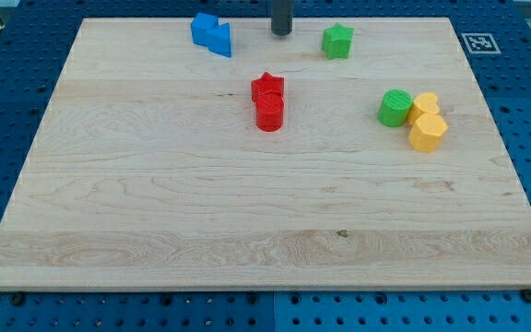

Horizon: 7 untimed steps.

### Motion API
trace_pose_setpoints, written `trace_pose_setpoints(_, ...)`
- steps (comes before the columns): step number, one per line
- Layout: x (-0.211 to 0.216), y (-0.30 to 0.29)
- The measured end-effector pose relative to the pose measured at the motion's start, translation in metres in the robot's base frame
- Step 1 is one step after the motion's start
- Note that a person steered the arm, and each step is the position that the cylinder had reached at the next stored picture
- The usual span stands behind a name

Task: Push the green star into the green circle

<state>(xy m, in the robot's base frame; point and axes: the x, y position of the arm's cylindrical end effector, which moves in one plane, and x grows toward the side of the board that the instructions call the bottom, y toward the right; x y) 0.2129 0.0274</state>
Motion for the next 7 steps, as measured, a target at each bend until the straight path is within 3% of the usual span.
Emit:
trace_pose_setpoints(3, 0.008, 0.059)
trace_pose_setpoints(7, 0.101, 0.134)
